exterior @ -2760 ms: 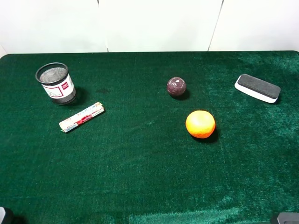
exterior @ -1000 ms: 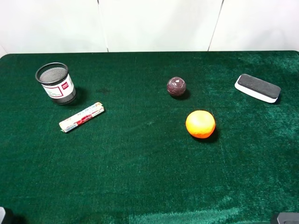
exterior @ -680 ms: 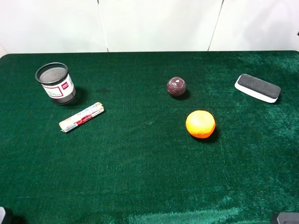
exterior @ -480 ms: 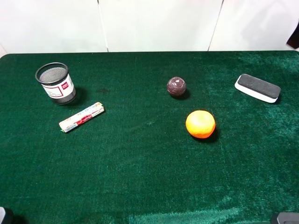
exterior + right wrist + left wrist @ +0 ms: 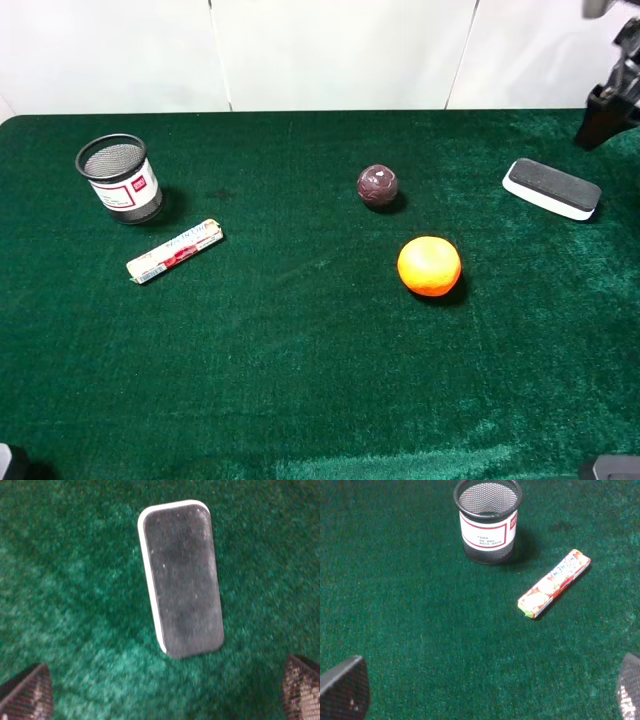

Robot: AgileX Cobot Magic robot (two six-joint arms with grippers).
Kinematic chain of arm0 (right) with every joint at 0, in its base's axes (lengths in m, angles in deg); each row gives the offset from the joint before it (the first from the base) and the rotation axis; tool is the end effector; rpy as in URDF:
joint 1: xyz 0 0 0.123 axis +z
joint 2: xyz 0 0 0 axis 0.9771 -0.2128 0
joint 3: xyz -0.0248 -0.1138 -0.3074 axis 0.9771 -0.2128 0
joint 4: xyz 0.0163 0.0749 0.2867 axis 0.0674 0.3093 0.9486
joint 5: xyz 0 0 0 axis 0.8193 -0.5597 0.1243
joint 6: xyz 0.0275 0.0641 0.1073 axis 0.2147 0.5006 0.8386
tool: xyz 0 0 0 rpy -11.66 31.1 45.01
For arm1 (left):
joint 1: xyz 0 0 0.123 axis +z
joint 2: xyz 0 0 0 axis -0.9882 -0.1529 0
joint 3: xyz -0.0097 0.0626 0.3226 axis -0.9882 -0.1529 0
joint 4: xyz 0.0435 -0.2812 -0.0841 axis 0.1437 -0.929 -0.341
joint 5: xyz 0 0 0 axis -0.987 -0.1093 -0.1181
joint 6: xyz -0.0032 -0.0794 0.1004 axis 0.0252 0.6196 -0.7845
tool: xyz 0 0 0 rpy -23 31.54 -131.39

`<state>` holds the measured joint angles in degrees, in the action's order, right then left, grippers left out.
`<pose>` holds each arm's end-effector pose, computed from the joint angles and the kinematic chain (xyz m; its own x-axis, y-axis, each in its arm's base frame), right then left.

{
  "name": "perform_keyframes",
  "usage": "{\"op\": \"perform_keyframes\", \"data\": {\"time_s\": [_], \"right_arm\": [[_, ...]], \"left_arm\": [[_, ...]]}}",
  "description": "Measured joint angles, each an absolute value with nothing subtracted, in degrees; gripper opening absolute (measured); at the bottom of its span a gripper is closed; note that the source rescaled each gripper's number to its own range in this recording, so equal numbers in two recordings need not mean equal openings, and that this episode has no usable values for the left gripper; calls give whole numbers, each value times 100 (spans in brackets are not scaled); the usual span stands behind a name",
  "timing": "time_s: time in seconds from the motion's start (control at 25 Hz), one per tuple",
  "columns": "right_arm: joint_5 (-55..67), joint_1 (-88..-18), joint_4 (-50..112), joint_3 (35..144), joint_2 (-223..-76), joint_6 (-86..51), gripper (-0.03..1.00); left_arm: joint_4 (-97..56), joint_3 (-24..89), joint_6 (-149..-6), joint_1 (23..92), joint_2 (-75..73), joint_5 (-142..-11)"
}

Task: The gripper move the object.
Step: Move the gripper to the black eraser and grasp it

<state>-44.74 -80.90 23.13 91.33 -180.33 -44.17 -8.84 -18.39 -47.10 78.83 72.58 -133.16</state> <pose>0.4333 -0.0241 0.2332 -0.6753 -0.7239 -0.1413 -0.7049 0.6898 -0.1652 0.0222 -0.0041 0.2832 -0.4440 0.0683 -0.8934 0.0857 0.9958 0.0335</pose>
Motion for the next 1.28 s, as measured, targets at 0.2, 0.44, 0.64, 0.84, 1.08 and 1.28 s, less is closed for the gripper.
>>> {"op": "perform_keyframes", "data": {"time_s": [0.2,0.44,0.64,0.84,1.08,1.28], "right_arm": [[-4048,-8090,2313,9133,-18462,-4503,100],[-3739,-8137,2313,9137,-18860,-4560,100],[-3470,-8274,2313,9137,-19241,-4562,100],[-3387,-8405,2313,9137,-19503,-4586,100],[-3354,-8420,2313,9137,-19768,-4586,100],[-3179,-8420,2313,9137,-19955,-4586,100]], "left_arm": [[-884,-1839,-4710,7883,7258,-13316],[-884,-1839,-4710,7883,7258,-13316],[-884,-1839,-4710,7883,7258,-13316],[-883,-1839,-4710,7883,7258,-13316],[-883,-1839,-4710,7883,7258,-13316],[-883,-1839,-4710,7883,7258,-13316]]}}
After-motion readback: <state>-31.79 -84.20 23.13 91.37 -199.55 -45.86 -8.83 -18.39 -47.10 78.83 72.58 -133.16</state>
